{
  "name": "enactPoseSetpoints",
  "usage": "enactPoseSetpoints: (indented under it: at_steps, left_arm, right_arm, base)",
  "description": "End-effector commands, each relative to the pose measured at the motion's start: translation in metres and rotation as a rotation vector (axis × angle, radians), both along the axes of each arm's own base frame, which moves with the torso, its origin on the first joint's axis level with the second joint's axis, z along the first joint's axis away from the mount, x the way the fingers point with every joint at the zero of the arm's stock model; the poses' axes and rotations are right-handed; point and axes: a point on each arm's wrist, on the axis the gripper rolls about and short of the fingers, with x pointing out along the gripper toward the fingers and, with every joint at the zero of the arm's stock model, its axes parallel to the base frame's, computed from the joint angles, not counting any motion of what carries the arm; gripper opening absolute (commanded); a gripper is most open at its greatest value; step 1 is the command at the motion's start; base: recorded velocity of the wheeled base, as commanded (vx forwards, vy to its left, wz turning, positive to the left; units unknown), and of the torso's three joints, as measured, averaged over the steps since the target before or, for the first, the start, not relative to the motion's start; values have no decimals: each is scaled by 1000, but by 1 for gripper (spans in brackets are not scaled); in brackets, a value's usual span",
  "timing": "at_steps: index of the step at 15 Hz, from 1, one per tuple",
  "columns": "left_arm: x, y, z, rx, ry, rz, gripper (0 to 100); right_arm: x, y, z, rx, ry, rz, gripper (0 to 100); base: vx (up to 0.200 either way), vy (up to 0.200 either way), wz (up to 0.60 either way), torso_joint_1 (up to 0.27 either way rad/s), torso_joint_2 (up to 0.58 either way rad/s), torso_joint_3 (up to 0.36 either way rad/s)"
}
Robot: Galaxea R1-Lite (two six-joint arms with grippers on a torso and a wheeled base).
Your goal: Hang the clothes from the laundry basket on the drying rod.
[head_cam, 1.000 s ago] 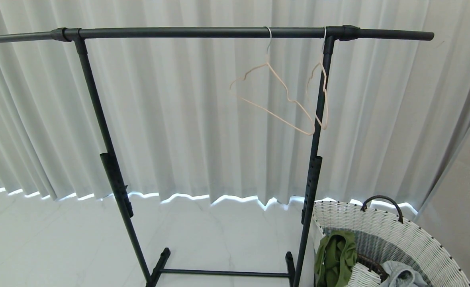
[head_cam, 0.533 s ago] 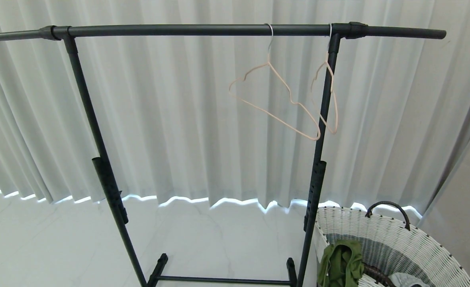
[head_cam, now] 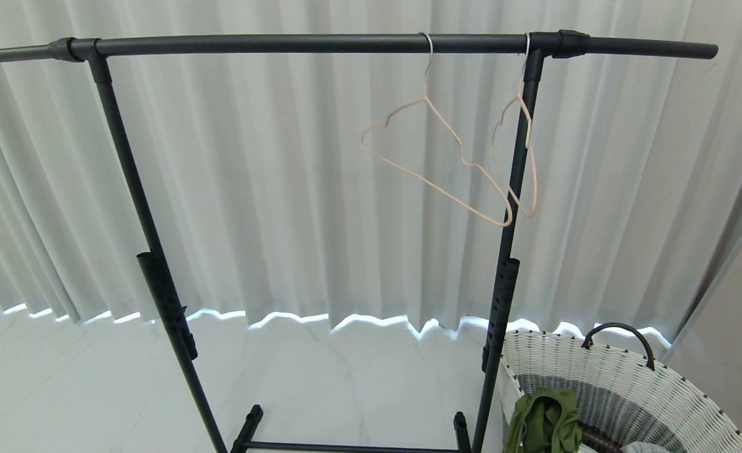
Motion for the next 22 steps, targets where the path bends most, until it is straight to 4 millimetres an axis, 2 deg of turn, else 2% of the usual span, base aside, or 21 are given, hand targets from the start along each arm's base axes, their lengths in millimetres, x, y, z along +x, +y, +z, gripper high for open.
enactPoseSetpoints:
  at_steps: [1,10,11,13,15,16,18,20,22]
  left_arm:
    - [0,0,0,-3,0,2,100]
    - [0,0,0,-4,0,2,100]
    - [0,0,0,-4,0,2,100]
    - [0,0,0,-4,0,2,100]
    - [0,0,0,-4,0,2,100]
    - [0,0,0,-4,0,2,100]
    - [0,0,0,-4,0,2,100]
    - [0,0,0,-4,0,2,100]
    - [0,0,0,-4,0,2,100]
  right_arm:
    - [0,0,0,9,-2,-1,100]
    - [-1,0,5,-23,-22,11,100]
    - [-5,1,26,-10,-58,63,100]
    - [1,1,51,-2,11,131,100]
    - [17,1,56,-48,160,133,100]
    - [41,1,60,-83,323,67,100]
    - [77,0,65,-125,508,-39,100]
    - [107,1,59,-226,628,-20,100]
    - [125,0,47,-357,756,23,100]
  base:
    - [0,0,0,0,0,0]
    - [0,0,0,0,0,0]
    - [0,0,0,0,0,0]
    - [0,0,0,0,0,0]
    - [0,0,0,0,0,0]
    - [0,0,0,0,0,0]
    - [0,0,0,0,0,0]
    - [0,0,0,0,0,0]
    - [0,0,0,0,0,0]
